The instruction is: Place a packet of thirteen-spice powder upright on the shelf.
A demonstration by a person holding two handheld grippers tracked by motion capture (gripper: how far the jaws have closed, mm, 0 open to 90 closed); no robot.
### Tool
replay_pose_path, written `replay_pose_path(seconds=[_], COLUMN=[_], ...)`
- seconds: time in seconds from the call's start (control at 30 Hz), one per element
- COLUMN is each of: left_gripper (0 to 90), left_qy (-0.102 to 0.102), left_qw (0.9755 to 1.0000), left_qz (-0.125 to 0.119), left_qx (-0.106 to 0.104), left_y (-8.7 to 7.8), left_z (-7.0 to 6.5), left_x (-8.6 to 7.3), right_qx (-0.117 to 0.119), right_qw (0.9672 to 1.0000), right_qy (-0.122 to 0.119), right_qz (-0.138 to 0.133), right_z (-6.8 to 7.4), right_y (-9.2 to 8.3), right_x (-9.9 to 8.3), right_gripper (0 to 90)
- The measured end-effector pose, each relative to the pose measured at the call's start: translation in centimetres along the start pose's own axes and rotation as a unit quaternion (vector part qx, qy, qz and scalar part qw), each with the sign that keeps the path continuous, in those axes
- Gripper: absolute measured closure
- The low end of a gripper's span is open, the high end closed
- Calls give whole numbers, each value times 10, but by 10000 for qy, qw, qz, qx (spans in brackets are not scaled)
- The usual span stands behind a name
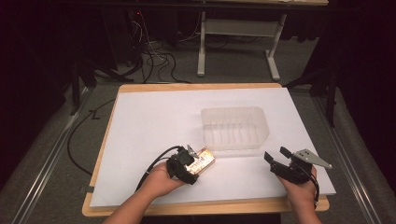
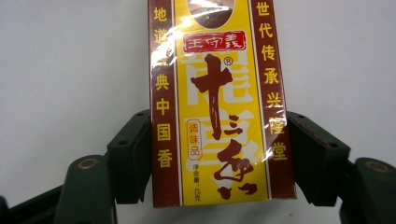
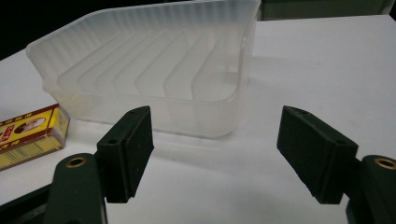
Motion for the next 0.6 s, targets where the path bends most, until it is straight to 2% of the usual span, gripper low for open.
replay_pose_path(seconds=[0.2, 0.3, 0.47, 0.6], left_gripper=[320, 320, 321, 321], left_qy=[-76, -120, -98, -61], left_qw=[9998, 9993, 9975, 9956], left_qz=[-193, -364, -693, -928], left_qx=[-28, -24, 56, 70], left_y=[-5, -11, -20, -25], left_z=[5, 5, 3, -1], left_x=[-8, -11, -11, -11], right_qx=[18, 14, 56, 177], right_qw=[10000, 10000, 10000, 9998], right_qy=[-23, -17, -22, -96], right_qz=[0, 5, -3, -52], right_z=[0, 0, 4, 14], right_y=[1, 1, 1, 0], right_x=[0, -1, 0, 3], right_gripper=[276, 276, 276, 273])
Point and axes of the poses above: each handheld gripper's, and its own axes: y roughly forward along the jaws, x roughly out of its top, z roughly to its left, the point moved 9 cm from there along y, roughly forward along the jaws
